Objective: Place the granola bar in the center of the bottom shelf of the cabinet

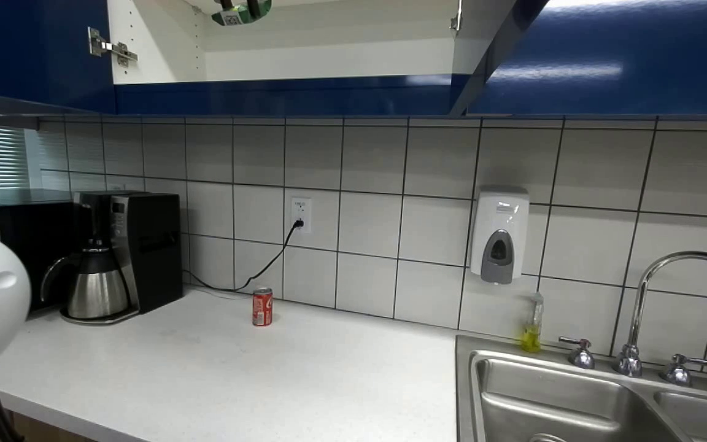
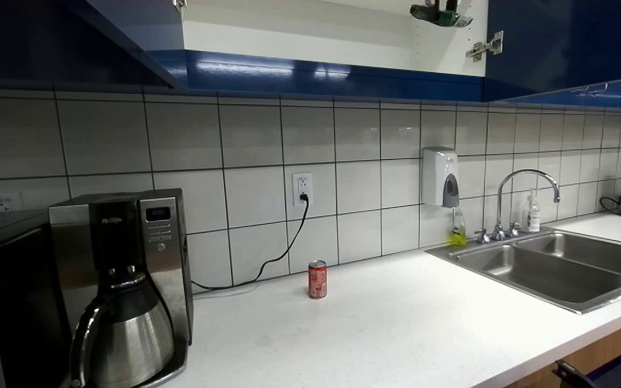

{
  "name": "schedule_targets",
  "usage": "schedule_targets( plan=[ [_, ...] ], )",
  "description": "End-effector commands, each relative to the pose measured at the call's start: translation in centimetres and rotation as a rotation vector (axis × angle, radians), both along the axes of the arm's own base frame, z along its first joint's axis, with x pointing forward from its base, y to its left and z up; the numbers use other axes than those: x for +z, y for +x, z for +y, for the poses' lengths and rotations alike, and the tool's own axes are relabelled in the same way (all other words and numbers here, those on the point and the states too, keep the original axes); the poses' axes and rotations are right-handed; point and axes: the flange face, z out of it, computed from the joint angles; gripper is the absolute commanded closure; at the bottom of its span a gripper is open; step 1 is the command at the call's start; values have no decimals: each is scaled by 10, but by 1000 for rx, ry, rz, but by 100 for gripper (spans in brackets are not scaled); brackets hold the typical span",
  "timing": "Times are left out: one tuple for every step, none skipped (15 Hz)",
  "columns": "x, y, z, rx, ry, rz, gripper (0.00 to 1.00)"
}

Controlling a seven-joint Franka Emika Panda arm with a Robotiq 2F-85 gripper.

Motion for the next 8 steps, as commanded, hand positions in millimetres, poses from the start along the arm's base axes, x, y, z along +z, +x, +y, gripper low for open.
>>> schedule_targets(
  plan=[
    [15,21,11,-9,41,-73,82],
    [17,26,13,-8,51,-102,82],
    [19,31,15,-15,57,-131,82],
    [19,36,16,-12,64,-154,82],
    [20,41,17,-9,69,-172,82],
    [20,45,19,-11,74,-198,82],
    [21,49,20,-5,74,-223,82],
    [22,54,21,-8,75,-239,82]
  ],
)
